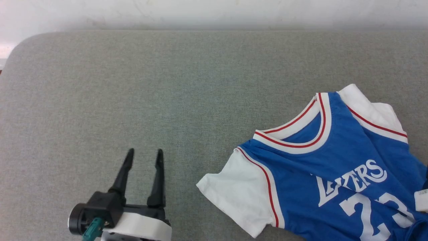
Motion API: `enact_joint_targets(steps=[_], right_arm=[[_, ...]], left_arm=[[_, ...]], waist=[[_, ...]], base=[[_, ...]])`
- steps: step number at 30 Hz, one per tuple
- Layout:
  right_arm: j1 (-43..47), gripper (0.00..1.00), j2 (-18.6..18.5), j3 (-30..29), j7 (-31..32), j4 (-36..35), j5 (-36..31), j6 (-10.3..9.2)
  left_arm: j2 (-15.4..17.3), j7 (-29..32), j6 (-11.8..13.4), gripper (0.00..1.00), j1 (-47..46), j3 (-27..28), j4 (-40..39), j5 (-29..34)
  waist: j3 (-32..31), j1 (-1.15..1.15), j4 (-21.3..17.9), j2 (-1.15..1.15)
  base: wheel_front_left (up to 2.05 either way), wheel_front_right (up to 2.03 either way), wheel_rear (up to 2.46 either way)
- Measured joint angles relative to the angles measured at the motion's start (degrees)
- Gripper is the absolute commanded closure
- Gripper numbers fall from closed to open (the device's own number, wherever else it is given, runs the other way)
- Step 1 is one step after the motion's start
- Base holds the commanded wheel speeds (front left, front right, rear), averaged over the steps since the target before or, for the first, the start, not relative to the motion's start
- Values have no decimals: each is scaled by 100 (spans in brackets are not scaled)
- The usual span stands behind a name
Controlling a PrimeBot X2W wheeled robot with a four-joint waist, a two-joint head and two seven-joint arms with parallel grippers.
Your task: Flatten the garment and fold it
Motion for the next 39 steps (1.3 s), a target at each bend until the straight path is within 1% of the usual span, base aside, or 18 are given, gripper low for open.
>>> enact_joint_targets(steps=[2, 8, 10, 12, 21, 23, 28, 31, 32, 33, 36, 39], right_arm=[[2, 0, 1, -2, -31, 40, 0, 0], [-2, 0, 0, 85, -13, 96, -7, 0], [-8, 0, 1, 146, -8, 112, -5, 0], [-8, 0, 1, 170, -7, 133, -5, 0], [-58, 0, 1, 235, 2, 170, 15, 0], [-96, 0, 1, 237, 0, 203, 15, 0], [-148, 0, 1, 246, -12, 254, 40, 0], [-155, 0, 1, 238, -16, 292, 44, 0], [-164, 0, 0, 237, -22, 302, 44, 0], [-171, 0, 1, 236, -31, 311, 44, 0], [-210, 0, 1, 227, -44, 364, 44, 0], [-259, 0, 0, 211, -57, 397, 44, 0]], left_arm=[[135, 296, -134, 0, -3, -125, -7, 0], [511, 1680, -744, 0, -148, -731, 142, -60], [598, 2063, -894, 0, -288, -884, 238, -70], [623, 2299, -1032, 0, -463, -1003, 339, -93], [616, 2893, -1345, 0, -1078, -1355, 800, -94], [619, 2975, -1388, 0, -1166, -1415, 900, -89], [617, 3237, -1389, 0, -1345, -1467, 1067, -90], [619, 3479, -1440, 0, -1423, -1506, 1084, -199], [628, 3555, -1452, 4, -1452, -1519, 1077, -264], [633, 3586, -1483, 100, -1468, -1525, 1069, -303], [635, 3644, -1499, 100, -1515, -1545, 1068, -377], [582, 3562, -1493, 100, -1514, -1561, 1096, -407]], waist=[[-15, 0, 26, 0], [-1, 0, 82, 0], [32, 0, 85, 0], [69, 0, 87, 0], [306, 1, 4, 1], [362, 1, -32, 1], [472, 1, -134, 1], [521, 0, -183, 1], [533, 0, -197, 1], [543, 0, -210, 1], [554, 0, -237, 1], [524, 1, -237, 1]], base=[[0, 0, 0], [0, 0, 0], [0, 0, 0], [0, 0, 0], [0, 0, 0], [0, 0, 0], [0, 0, 0], [0, 0, 0], [0, 0, 0], [0, 0, 0], [0, 0, 0], [0, 0, 0]])
